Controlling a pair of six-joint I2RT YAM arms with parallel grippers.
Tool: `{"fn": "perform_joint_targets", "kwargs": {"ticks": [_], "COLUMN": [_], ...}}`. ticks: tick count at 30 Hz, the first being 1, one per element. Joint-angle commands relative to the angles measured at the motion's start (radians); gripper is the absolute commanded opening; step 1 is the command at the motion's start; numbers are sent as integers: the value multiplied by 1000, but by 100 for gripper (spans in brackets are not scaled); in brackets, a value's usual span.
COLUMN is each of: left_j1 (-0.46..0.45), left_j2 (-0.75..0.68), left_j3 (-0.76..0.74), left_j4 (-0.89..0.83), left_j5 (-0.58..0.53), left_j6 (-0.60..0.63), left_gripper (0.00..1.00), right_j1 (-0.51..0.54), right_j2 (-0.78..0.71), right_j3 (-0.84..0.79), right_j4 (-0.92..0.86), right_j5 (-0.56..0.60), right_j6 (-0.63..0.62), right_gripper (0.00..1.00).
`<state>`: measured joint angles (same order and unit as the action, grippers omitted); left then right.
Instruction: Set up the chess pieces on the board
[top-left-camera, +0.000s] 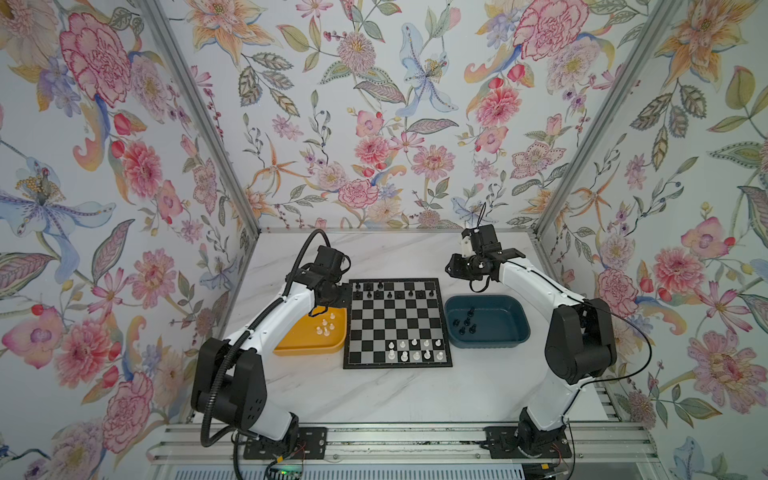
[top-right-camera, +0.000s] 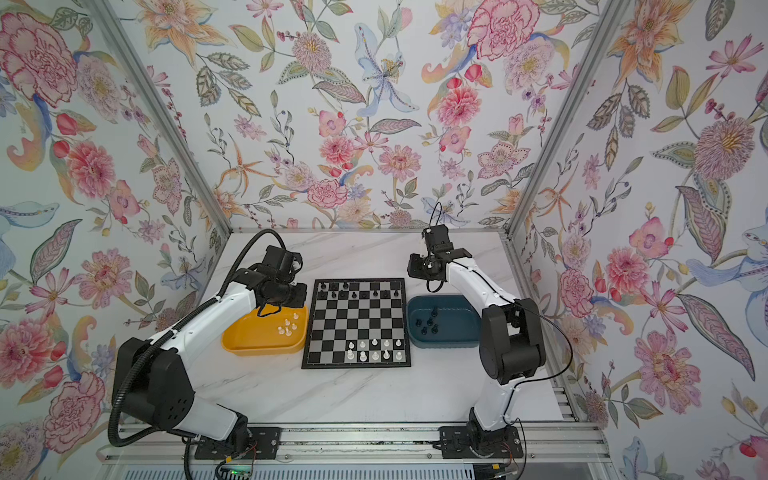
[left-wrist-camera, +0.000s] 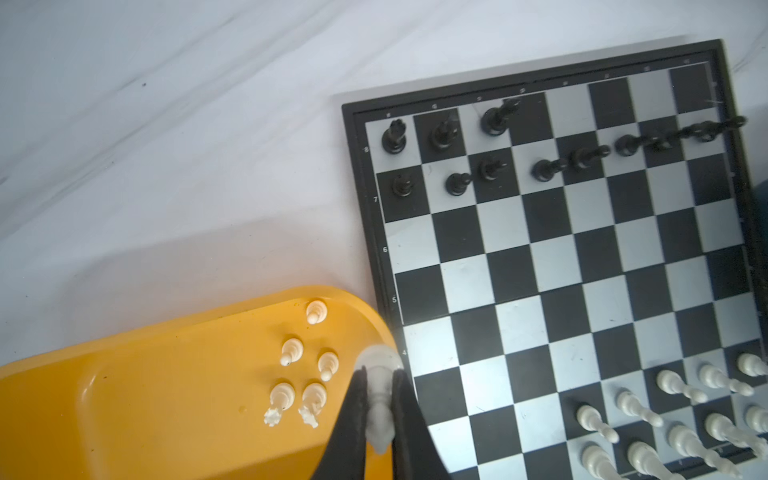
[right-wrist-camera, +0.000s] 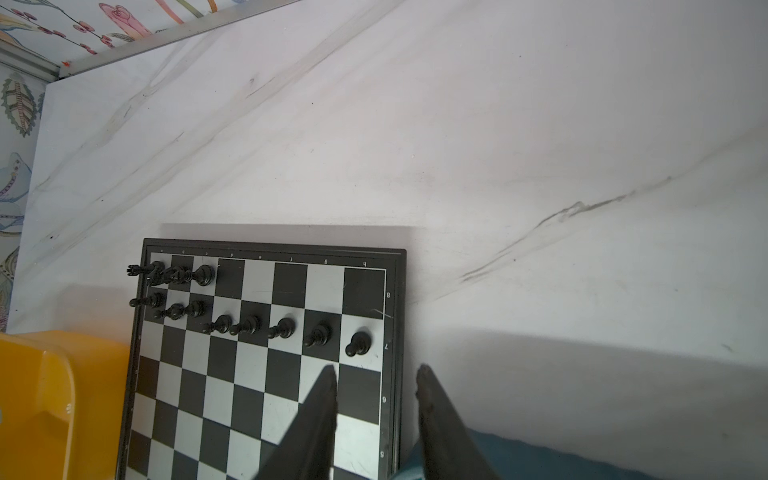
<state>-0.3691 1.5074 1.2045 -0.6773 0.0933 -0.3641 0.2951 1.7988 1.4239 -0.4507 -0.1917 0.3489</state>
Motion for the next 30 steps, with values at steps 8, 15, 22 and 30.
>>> {"fn": "perform_joint_targets", "kwargs": {"ticks": [8,15,22,30], "left_j1": [-158,-263,-320,-382], "left_j2": [-56,-58,-63,-62], "left_j3": [27,-45,-128,-183], "left_j4": [-101,-53,-8,41], "left_j5": [-7,29,56,70], "left_j6": [-1,-37,-71,-98], "left_gripper": [10,10,10,10], "right_j1": [10,20,32,39], "right_j2": [-64,-87,-116,-162], "right_j3": [-67,-109,-167,-237], "right_j4": [45,66,85,116], "right_j5": [-12,-13,-7,2], "right_j6": [4,3,2,8], "right_gripper": [34,34,34,34]}}
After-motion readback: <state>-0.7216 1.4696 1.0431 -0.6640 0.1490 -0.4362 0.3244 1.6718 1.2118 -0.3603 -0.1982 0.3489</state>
